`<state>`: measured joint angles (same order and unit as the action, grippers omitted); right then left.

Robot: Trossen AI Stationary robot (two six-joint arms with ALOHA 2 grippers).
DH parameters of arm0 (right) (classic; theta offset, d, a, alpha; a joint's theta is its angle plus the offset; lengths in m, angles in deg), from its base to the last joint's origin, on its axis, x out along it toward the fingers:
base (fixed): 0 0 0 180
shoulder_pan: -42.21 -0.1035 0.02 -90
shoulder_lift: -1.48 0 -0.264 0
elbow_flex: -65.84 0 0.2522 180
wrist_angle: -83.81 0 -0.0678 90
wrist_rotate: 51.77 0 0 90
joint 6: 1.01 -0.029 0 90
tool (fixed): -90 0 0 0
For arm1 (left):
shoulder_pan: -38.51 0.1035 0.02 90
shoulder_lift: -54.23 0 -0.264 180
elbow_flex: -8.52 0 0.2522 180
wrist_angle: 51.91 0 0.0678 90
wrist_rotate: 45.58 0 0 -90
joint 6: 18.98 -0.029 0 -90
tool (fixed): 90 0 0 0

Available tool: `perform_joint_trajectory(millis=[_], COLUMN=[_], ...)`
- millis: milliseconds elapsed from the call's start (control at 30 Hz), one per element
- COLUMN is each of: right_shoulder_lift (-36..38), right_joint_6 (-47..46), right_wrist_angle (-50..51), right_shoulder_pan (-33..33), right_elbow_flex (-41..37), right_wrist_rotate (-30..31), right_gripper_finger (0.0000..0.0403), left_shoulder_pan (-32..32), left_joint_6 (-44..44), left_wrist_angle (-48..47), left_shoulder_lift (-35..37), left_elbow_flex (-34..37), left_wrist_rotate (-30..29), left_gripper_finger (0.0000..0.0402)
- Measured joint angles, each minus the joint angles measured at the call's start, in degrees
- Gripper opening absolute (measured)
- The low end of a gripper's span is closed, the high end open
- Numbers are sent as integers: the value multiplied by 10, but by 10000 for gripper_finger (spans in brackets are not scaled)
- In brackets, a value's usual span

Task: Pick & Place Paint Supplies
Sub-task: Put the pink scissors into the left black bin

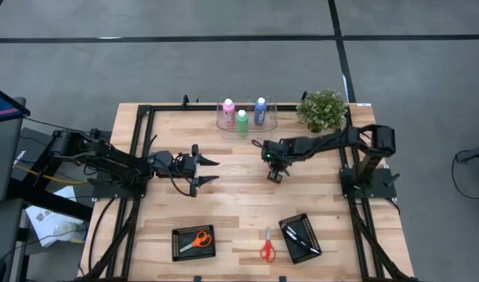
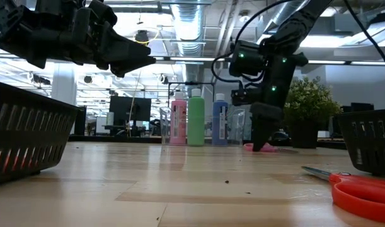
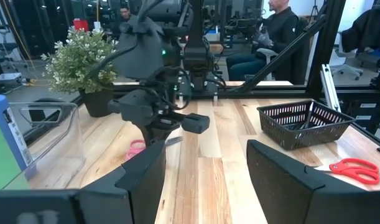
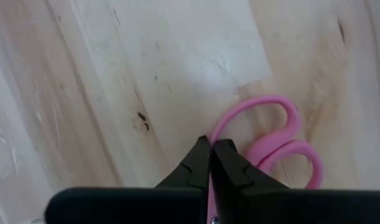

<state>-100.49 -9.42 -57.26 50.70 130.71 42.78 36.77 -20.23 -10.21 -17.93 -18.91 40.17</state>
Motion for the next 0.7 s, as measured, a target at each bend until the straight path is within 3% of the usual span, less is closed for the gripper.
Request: perform_joint_trajectory(millis=[233, 367, 700], right_shoulder_lift=[16, 42, 95], right_joint_6=[-5, -13, 19], right_wrist_angle=[16, 27, -103], right_shoulder_pan=[-51, -93, -187], right_elbow_flex=[2, 16, 64], right_wrist_rotate=[45, 34, 50], right_gripper_finger=[0, 1, 1], left_shoulder_pan=[0, 0, -1], left_joint_6=[0, 0, 1], left_wrist_angle=[-1, -1, -2], left_shoulder_lift=[0, 0, 0], left_elbow_flex=[0, 0, 0], left_wrist_rotate=[0, 0, 22], left_gripper_finger=[213, 213, 213])
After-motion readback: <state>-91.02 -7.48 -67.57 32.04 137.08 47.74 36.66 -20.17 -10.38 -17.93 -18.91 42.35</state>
